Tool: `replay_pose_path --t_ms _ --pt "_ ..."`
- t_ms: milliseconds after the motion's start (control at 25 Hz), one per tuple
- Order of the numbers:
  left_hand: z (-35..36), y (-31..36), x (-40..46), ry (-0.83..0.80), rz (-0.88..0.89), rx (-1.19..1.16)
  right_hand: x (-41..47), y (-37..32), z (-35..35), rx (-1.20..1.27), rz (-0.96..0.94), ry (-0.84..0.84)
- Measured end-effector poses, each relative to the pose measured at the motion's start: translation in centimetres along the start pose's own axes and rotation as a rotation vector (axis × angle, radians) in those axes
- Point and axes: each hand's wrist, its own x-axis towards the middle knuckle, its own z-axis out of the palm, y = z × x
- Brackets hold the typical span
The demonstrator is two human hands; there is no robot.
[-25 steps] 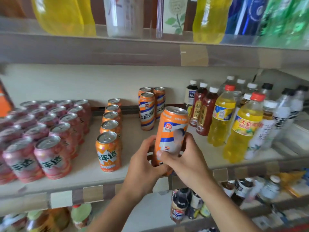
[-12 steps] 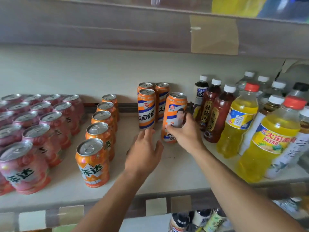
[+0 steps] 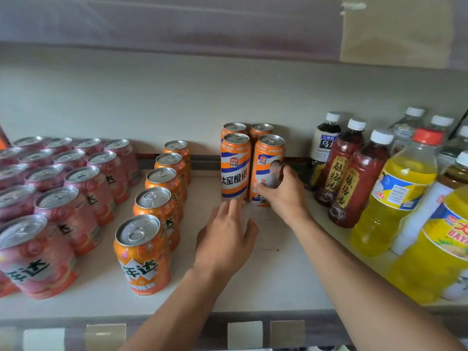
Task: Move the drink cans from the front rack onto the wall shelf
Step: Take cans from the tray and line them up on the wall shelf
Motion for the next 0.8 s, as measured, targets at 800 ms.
replay_pose_path --t_ms 800 --pt "0.0 0.3 -0.3 -0.046 0.013 0.026 -2.7 -0.1 -2.2 -0.044 0.084 -0.169"
